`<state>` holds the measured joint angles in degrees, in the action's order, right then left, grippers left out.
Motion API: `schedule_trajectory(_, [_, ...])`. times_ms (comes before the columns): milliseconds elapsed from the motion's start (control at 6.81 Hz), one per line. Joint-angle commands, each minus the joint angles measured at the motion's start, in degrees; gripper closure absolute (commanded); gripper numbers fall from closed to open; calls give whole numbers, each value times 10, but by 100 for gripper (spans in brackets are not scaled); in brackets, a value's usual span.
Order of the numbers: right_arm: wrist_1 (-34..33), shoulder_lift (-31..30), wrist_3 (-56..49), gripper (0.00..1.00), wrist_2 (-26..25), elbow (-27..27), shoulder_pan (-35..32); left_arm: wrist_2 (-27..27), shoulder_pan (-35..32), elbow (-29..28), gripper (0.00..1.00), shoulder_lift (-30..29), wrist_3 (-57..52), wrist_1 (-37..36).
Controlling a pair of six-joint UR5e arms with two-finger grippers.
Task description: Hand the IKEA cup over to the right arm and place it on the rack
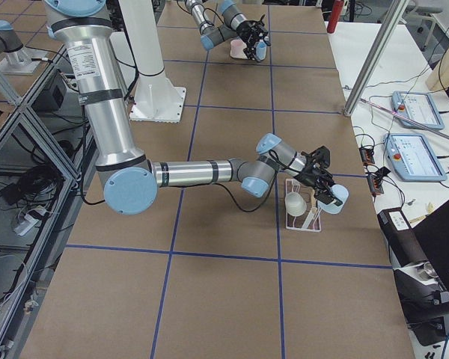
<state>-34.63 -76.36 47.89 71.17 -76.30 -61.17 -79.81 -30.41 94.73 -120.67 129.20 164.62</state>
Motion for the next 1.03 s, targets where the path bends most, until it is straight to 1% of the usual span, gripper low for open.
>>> schedule_trajectory(0, [0, -3, 0, 100, 0, 1, 4, 0, 0, 1, 1, 0, 0, 0])
schedule_trajectory(294, [0, -3, -1, 100, 0, 2, 4, 0, 0, 1, 1, 0, 1, 0])
schedule_trajectory(441, [-1, -3, -1, 75, 0, 4, 6, 1, 0, 2, 1, 0, 1, 0])
schedule_trajectory(588, [0, -4, -1, 12, -1, 10, 6, 1, 0, 2, 1, -1, 1, 0])
schedule_trajectory(735, [1, -9, -1, 1, -1, 10, 6, 1, 0, 2, 1, -1, 1, 0])
schedule_trajectory(881, [14, -10, -2, 1, 0, 12, 6, 1, 0, 1, 1, 0, 1, 0])
